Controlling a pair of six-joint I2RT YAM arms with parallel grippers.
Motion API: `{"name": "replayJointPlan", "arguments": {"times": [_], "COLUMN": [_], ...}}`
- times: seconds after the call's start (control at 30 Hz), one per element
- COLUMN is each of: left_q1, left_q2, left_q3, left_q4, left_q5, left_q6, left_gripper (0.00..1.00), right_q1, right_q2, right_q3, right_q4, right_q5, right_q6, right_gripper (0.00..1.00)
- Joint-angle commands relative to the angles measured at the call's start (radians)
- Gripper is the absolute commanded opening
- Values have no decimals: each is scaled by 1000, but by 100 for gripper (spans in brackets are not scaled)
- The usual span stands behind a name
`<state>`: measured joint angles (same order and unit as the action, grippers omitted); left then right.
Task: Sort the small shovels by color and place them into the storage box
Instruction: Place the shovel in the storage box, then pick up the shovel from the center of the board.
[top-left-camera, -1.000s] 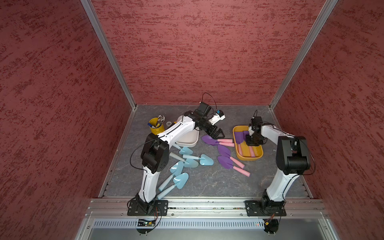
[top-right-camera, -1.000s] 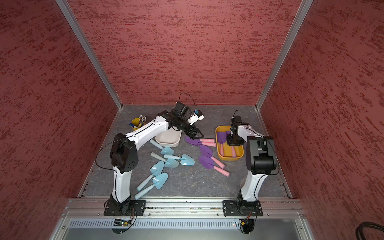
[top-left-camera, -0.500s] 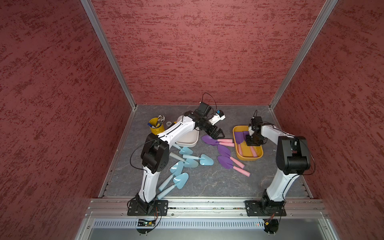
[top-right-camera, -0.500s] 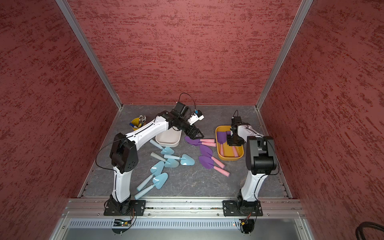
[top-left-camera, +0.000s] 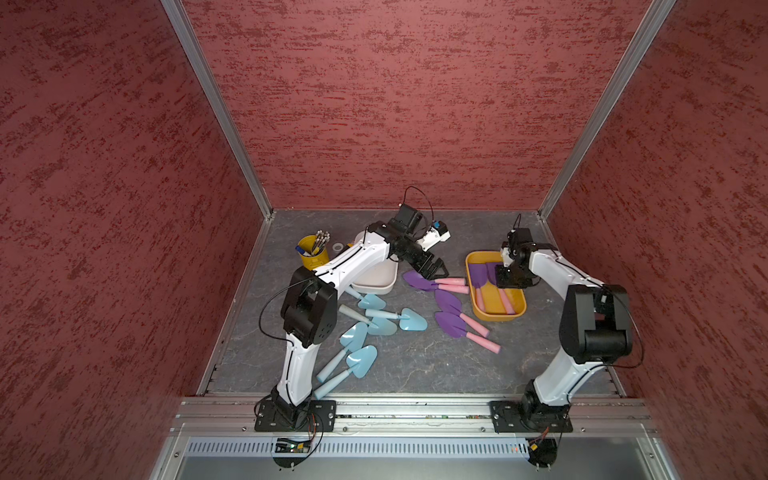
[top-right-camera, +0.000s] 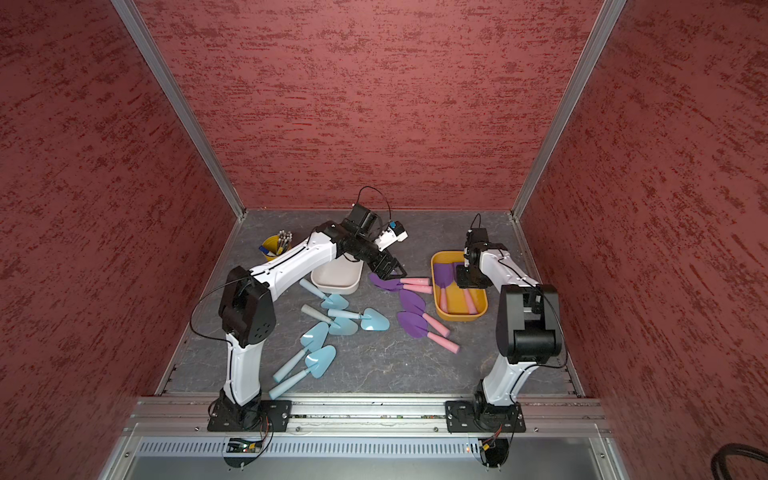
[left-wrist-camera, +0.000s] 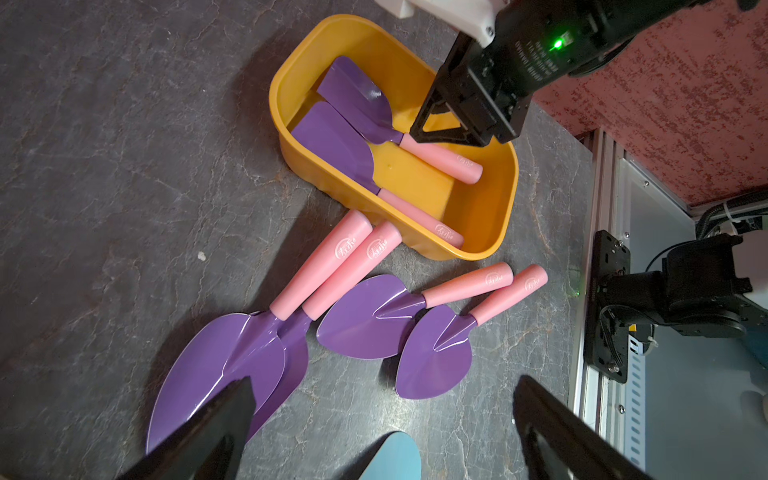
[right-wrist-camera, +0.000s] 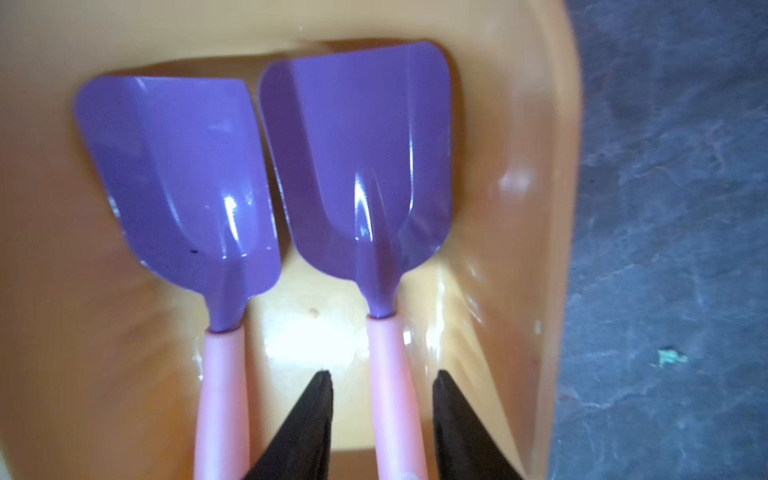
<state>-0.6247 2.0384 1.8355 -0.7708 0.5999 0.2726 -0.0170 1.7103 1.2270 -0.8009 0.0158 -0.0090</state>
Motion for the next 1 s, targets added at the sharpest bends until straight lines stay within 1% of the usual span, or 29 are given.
{"name": "replayJointPlan", "arguments": {"times": [0.0,0.1,0.23,0.5,0.6,0.7,0.83,0.97], "left_q1": [7,25,53,88,103,122,135,138], "left_q2": [-58,-89,-148,-272,-314,-345,-384,-423], "left_q3": [21,15,-28,-137,-203,-264,-338,-404], "left_q4": [-57,-81,-101,-202,-203,-178,-163,-174], "left_q5": [3,8,21,39,59,75,89,112], "left_q6": [46,58,88,168,185,169,182,224], "left_gripper": [100,100,100,100,100,100,100,100], "right_q1": [-3,14,48,112,135,159,208,264], "right_q2": [-90,-170,-285,-458,-485,-494,-490,-493], "right_q3": [44,52,32,-64,-87,-99,-76,-63], "right_q4": [-53,-64,-62,-19,-17,-31,-96,-183], "right_q5": [-1,-23,-71,-219,-244,-261,-240,-219], "right_q6": [-17,-29,-88,-174,-185,-204,-243,-327], "right_gripper": [43,44,43,40,40,39,39,39]}}
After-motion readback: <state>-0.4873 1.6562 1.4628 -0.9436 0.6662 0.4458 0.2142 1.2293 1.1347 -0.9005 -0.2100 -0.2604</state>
